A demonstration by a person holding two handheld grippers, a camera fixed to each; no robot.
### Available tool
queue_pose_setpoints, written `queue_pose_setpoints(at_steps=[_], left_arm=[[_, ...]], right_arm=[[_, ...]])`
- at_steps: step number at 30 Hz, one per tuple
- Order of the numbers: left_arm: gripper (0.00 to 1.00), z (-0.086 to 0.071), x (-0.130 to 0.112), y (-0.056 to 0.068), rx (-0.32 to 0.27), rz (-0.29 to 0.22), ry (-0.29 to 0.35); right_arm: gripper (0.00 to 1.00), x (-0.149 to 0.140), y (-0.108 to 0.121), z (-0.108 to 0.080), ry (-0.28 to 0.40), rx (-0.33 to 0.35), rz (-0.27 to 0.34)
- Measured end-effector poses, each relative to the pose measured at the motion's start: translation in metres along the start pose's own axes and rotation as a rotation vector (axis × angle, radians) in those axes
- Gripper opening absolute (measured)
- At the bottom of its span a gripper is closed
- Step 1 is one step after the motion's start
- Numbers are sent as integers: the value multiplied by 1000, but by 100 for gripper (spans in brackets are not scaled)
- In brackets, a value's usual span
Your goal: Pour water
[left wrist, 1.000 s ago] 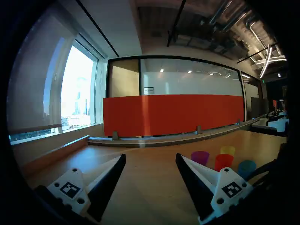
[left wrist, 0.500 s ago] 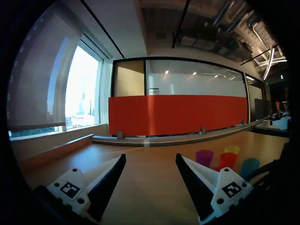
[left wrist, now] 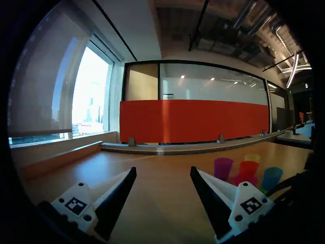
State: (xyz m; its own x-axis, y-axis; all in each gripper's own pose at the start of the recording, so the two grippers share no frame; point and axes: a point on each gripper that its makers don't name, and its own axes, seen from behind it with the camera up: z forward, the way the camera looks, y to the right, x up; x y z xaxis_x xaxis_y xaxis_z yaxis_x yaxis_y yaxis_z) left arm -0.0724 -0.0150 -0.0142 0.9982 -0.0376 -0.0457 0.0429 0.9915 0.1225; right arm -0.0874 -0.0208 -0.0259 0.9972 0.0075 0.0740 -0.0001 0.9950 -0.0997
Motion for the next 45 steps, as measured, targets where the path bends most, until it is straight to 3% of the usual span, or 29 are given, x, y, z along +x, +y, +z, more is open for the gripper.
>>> queue_pose_setpoints(at_steps=[21,45], left_arm=[[98,1,-17,-1,-2,-2,-23],[99,0,-17,3,-16,2,-26]], right_arm=[[99,3,-4,-1,2,5,6],[100,4,-3,-1,13,9,8]])
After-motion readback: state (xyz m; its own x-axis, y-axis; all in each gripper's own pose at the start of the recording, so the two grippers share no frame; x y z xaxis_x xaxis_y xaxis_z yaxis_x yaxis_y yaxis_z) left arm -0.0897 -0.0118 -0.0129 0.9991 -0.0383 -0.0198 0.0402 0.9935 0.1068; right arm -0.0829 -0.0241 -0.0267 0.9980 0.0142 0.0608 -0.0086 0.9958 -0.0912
